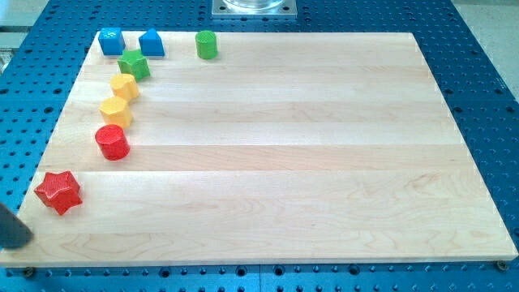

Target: Move the red star vertically to the red circle

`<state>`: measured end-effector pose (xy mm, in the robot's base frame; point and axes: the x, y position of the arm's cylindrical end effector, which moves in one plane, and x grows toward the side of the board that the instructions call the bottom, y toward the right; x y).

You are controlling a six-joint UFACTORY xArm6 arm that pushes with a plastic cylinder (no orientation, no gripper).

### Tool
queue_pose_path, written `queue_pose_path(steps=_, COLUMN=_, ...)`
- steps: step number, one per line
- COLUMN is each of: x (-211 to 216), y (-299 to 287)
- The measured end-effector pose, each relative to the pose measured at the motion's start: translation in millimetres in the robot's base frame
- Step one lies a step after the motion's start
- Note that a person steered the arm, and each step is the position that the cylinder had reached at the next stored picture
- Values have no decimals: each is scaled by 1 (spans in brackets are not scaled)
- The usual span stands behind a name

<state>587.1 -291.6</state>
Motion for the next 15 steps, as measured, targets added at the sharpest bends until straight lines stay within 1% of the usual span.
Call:
queue_pose_path(steps=1, x=-27, y=9)
queue_pose_path(steps=4, x=-36, y=55)
queue_pose_path(steps=5, x=-36, y=52)
queue_pose_path(steps=6, x=-3, y=65)
queue_pose_path(steps=7, x=14, y=151)
queue_pose_path(steps=8, x=22, y=216)
queue_pose_path(steps=10, x=26, y=317)
queue_pose_path(steps=13, x=32, y=393)
queue_pose_path(steps=15, x=32, y=423)
